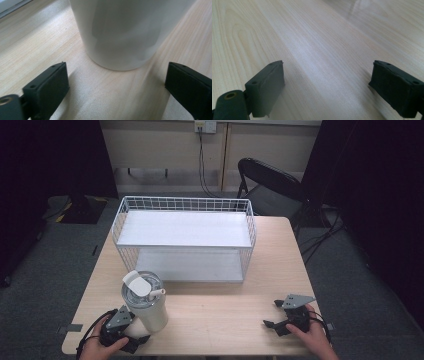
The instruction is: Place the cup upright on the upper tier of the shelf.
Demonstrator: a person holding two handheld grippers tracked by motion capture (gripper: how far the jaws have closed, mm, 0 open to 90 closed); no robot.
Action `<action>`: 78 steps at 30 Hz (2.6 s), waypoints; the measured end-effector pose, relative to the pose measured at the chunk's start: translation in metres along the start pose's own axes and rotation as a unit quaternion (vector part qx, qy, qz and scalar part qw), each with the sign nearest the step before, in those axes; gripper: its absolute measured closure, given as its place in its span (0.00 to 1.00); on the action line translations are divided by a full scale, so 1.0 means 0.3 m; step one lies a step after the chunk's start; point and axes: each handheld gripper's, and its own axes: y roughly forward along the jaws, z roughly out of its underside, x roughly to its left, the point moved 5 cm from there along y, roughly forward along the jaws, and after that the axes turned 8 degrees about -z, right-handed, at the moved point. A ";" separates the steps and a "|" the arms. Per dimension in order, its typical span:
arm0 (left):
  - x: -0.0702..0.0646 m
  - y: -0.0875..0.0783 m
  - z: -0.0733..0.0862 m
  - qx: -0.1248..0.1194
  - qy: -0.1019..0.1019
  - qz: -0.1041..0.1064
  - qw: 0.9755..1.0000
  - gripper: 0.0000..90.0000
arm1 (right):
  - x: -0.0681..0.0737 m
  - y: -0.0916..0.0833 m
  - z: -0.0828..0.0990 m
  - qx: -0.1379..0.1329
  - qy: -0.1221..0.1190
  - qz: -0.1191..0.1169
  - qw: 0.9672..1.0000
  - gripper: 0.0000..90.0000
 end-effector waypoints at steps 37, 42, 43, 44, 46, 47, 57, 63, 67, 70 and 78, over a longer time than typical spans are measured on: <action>0.006 -0.132 -0.135 -0.083 -0.051 0.022 0.995 0.18 | -0.007 0.008 -0.008 0.002 -0.001 -0.002 1.000 0.12; 0.004 -0.136 -0.158 -0.091 -0.046 0.022 0.995 0.18 | -0.007 0.008 -0.008 0.002 -0.001 -0.002 1.000 0.12; 0.003 -0.136 -0.163 -0.094 -0.052 0.025 0.994 0.17 | -0.007 0.008 -0.008 0.002 -0.001 -0.002 1.000 0.12; 0.006 -0.135 -0.167 -0.095 -0.058 0.027 0.993 0.17 | -0.007 0.008 -0.008 0.002 -0.001 -0.003 1.000 0.12; 0.008 -0.134 -0.173 -0.098 -0.062 0.028 0.993 0.17 | -0.007 0.008 -0.008 0.002 -0.001 -0.002 1.000 0.12; 0.009 -0.135 -0.177 -0.099 -0.062 0.026 0.993 0.17 | -0.007 0.008 -0.008 0.002 -0.001 -0.002 1.000 0.12; 0.006 -0.122 -0.217 -0.131 -0.062 0.016 0.989 0.12 | -0.007 0.008 -0.008 0.002 -0.001 -0.002 1.000 0.12; 0.003 -0.110 -0.232 -0.155 -0.062 0.014 0.986 0.10 | -0.007 0.008 -0.008 0.002 -0.001 -0.003 1.000 0.12; 0.001 -0.107 -0.234 -0.164 -0.056 0.010 0.985 0.10 | -0.007 0.008 -0.008 0.002 -0.001 -0.002 1.000 0.12; -0.001 -0.104 -0.235 -0.169 -0.056 0.008 0.984 0.10 | -0.007 0.008 -0.008 0.002 -0.001 -0.002 1.000 0.12; -0.006 -0.094 -0.242 -0.188 -0.050 0.004 0.981 0.10 | -0.007 0.008 -0.008 0.002 -0.001 -0.003 1.000 0.12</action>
